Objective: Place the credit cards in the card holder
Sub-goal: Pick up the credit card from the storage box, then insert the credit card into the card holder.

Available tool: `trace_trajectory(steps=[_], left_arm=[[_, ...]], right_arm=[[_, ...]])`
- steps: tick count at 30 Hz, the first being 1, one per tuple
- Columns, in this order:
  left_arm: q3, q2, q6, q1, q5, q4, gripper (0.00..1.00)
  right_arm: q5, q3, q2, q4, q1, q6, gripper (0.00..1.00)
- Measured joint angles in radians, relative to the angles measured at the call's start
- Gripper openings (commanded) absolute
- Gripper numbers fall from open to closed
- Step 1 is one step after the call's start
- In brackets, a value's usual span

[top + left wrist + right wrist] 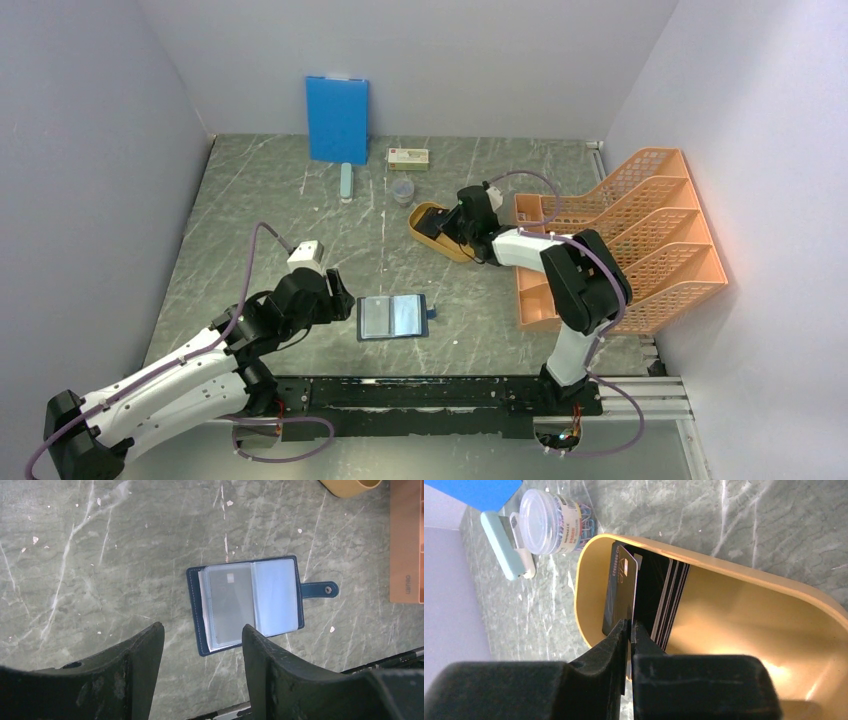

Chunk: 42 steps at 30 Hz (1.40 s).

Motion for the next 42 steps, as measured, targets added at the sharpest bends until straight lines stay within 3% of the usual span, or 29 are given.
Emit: trace_trajectory(steps=[2, 13, 23, 31, 36, 42], left_arm=[[0.0, 0.0, 0.0, -0.002, 0.0, -0.002, 0.63], [0.0, 0.0, -0.006, -0.003, -0.003, -0.007, 0.63], [0.0, 0.0, -0.01, -0.008, -0.018, -0.012, 0.62], [0.001, -0.002, -0.016, -0.008, -0.02, -0.021, 0.63], [0.017, -0.017, -0.019, -0.008, -0.02, -0.035, 0.63], [0.023, -0.053, -0.013, -0.008, -0.008, -0.034, 0.66]], right_arm=[[-0.003, 0.0, -0.007, 0.002, 0.0, 0.0, 0.0], [-0.01, 0.005, -0.024, -0.016, -0.001, 0.021, 0.0], [-0.016, 0.096, -0.158, -0.241, -0.005, 0.133, 0.0], [-0.247, 0.244, -0.199, -0.457, -0.043, 0.178, 0.0], [-0.449, 0.185, -0.286, -0.475, -0.046, 0.179, 0.0], [-0.584, 0.159, -0.378, -0.482, -0.047, 0.146, 0.0]])
